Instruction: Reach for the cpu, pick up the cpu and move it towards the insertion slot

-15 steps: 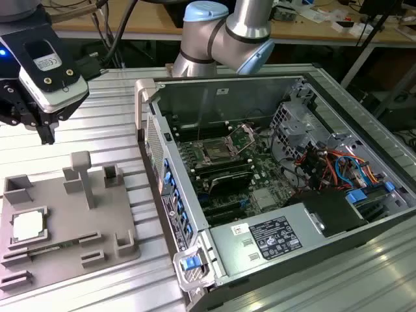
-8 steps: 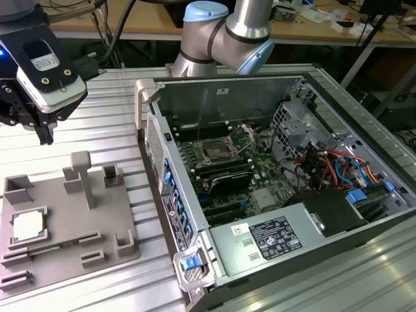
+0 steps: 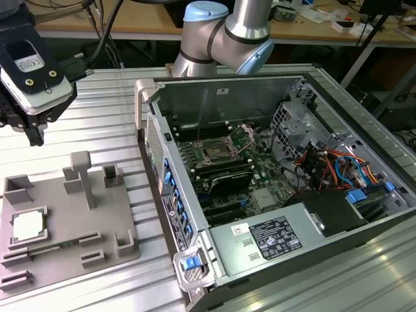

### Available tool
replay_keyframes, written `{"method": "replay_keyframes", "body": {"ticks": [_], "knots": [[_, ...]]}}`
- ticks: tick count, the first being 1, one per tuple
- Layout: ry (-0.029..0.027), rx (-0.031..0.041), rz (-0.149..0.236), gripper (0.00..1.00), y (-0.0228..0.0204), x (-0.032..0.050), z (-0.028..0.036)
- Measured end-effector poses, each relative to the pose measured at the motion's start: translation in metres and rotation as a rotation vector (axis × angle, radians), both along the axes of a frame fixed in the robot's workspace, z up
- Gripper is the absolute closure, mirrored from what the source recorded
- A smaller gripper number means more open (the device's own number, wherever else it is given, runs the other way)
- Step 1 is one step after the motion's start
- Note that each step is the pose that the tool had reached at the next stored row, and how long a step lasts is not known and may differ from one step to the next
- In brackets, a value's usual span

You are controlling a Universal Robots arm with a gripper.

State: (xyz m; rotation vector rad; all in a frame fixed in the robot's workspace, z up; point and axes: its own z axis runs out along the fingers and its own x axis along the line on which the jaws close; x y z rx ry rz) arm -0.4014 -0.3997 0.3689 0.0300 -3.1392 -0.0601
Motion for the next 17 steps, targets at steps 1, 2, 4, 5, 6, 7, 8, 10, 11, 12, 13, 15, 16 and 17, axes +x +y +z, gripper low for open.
{"method": "replay_keyframes", "body": {"ticks": [1,2,4,5,6,7,8,10,11,12,13,15,16,17], "knots": [[0.0008,-0.0001,0.0,0.89,0.0001,-0.002,-0.0002],[0.001,-0.0001,0.0,0.89,0.0,-0.0037,-0.0003],[0.0013,0.0,0.0,0.89,0.0,-0.0082,-0.0008],[0.0015,0.0,0.0,0.89,0.0,-0.0085,-0.0008],[0.0015,0.0,0.0,0.89,0.0,-0.0085,-0.0008],[0.0016,0.0,0.0,0.89,0.0,-0.0086,-0.0008],[0.0017,-0.0001,0.0,0.89,0.0,-0.0087,-0.0008],[0.0016,0.0,0.0,0.89,0.0,-0.0088,-0.0008],[0.0017,-0.0001,0.0,0.89,0.0,-0.0089,-0.0007],[0.0017,0.0,0.0,0.89,0.0,-0.0089,-0.0008],[0.0016,0.0,0.0,0.89,0.0,-0.009,-0.0008],[0.0017,0.0,0.0,0.89,0.0,-0.0098,-0.0008],[0.0017,-0.0001,0.0,0.89,0.0001,-0.011,-0.0008],[0.0016,0.0001,0.0,0.89,0.0,-0.0116,-0.0008]]}}
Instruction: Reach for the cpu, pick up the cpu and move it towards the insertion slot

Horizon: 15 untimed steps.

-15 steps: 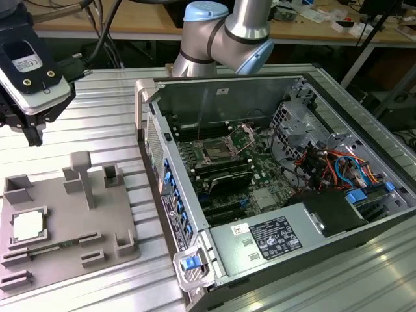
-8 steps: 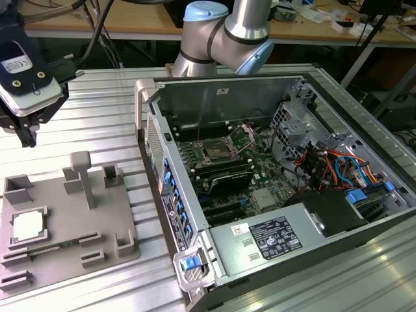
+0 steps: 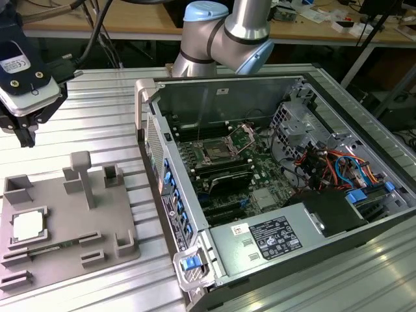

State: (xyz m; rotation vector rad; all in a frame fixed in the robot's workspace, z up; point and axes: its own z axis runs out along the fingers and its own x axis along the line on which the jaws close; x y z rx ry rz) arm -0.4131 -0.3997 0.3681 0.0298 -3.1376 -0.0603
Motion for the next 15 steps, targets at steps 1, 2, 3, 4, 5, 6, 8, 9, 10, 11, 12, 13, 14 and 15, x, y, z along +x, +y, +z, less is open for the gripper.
{"method": "replay_keyframes", "body": {"ticks": [1,2,3,4,5,6,8,9,10,11,12,13,14,15], "knots": [[0.0,0.0006,0.0,0.89,-0.0001,-0.0015,-0.0001],[0.0,0.0007,0.0,0.89,-0.0001,-0.0023,-0.0001],[-0.0001,0.0008,0.0,0.89,-0.0001,-0.0034,-0.0002],[0.0,0.0008,0.0,0.89,-0.0001,-0.0049,-0.0002],[0.0,0.0009,0.0,0.89,-0.0001,-0.0063,-0.0002],[0.0,0.001,0.0,0.89,-0.0001,-0.0084,-0.0002],[0.0,0.001,0.0,0.89,-0.0001,-0.0116,-0.0003],[0.0,0.001,0.0,0.83,-0.0001,-0.0126,-0.0003],[-0.0001,0.0012,0.0,0.83,-0.0001,-0.0138,-0.0005],[0.0,0.0012,0.0,0.76,-0.0001,-0.015,-0.0005],[-0.0001,0.0013,0.0,0.76,-0.0001,-0.0156,-0.0009],[0.0004,0.0015,0.0,0.76,-0.0001,-0.0159,-0.0018],[0.0026,0.0012,0.0,0.75,-0.0001,-0.0171,-0.0035],[0.0029,0.0013,0.0,0.75,-0.0001,-0.0198,-0.0053]]}}
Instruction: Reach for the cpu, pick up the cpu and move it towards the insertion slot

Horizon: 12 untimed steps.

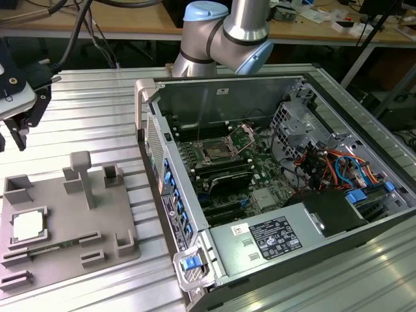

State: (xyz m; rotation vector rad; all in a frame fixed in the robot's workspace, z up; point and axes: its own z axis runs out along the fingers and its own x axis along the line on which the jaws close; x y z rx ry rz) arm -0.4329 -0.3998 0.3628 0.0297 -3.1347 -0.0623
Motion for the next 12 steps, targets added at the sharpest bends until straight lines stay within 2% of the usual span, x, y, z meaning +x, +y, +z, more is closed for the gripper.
{"method": "replay_keyframes", "body": {"ticks": [1,2,3,5,6,7,8,9,12], "knots": [[0.0002,0.0,0.0,0.67,0.0,-0.0026,-0.0018],[0.0008,0.0002,0.0,0.67,0.0,-0.0039,-0.0032],[0.0017,0.0,0.0,0.61,0.0,-0.0055,-0.0045],[0.0031,0.0,0.0,0.61,0.0,-0.0091,-0.0078],[0.0112,0.0,0.0,0.53,-0.0001,-0.0206,-0.0196],[0.0128,0.0,0.0,0.53,-0.0001,-0.0237,-0.0235],[0.013,0.0001,0.0,0.52,-0.0001,-0.024,-0.0238],[0.0133,0.0001,0.0,0.46,0.0,-0.0242,-0.024],[0.0139,0.0,0.0,0.46,0.0,-0.0243,-0.0241]]}}
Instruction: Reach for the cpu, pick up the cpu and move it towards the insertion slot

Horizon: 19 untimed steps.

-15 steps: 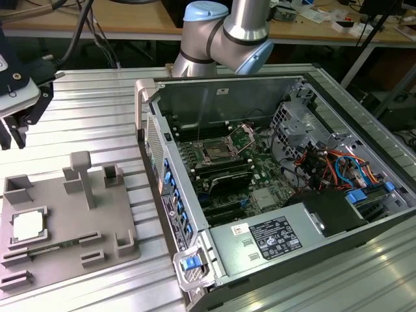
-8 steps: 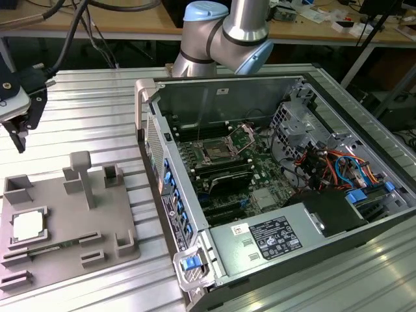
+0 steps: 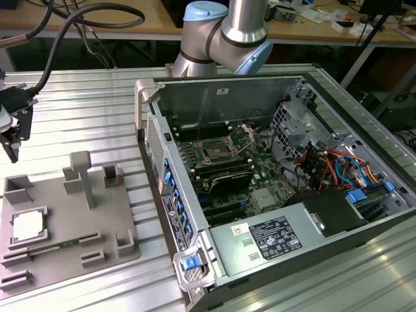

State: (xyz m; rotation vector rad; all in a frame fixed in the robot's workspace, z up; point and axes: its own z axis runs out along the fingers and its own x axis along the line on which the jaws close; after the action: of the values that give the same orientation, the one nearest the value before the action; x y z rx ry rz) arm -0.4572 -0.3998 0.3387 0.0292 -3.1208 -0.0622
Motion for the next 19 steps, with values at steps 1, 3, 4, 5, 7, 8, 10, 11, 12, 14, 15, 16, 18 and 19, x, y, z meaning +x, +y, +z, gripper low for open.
{"method": "replay_keyframes", "body": {"ticks": [1,3,4,5,7,8,10,11,12,14,15,16,18,19], "knots": [[0.0,0.0,0.0,0.46,0.0,0.0,0.0],[-0.0004,0.0001,0.0,0.46,-0.0003,-0.0002,-0.0006],[-0.0009,0.0001,0.0,0.46,-0.0006,-0.0007,-0.0016],[-0.0006,-0.0001,0.0,0.46,-0.0011,-0.0013,-0.0037],[-0.0007,0.0,0.0,0.46,-0.0013,-0.0013,-0.0078],[-0.0006,-0.0001,0.0,0.46,-0.0014,-0.0014,-0.0095],[0.0012,-0.0002,0.0,0.45,-0.0014,-0.0014,-0.0145],[0.0021,-0.0001,0.0,0.38,-0.0015,-0.0014,-0.0166],[0.0029,-0.0001,0.0,0.38,-0.0016,-0.0014,-0.0186],[0.0039,0.0,0.0,0.38,-0.0017,-0.0015,-0.0233],[0.0043,-0.0001,0.0,0.38,-0.0018,-0.0016,-0.028],[0.0042,-0.0001,0.0,0.38,-0.0019,-0.0017,-0.0311],[0.0043,-0.0001,0.0,0.38,-0.0022,-0.0019,-0.0361],[0.0045,-0.0002,0.0,0.38,-0.0025,-0.0018,-0.0378]]}}
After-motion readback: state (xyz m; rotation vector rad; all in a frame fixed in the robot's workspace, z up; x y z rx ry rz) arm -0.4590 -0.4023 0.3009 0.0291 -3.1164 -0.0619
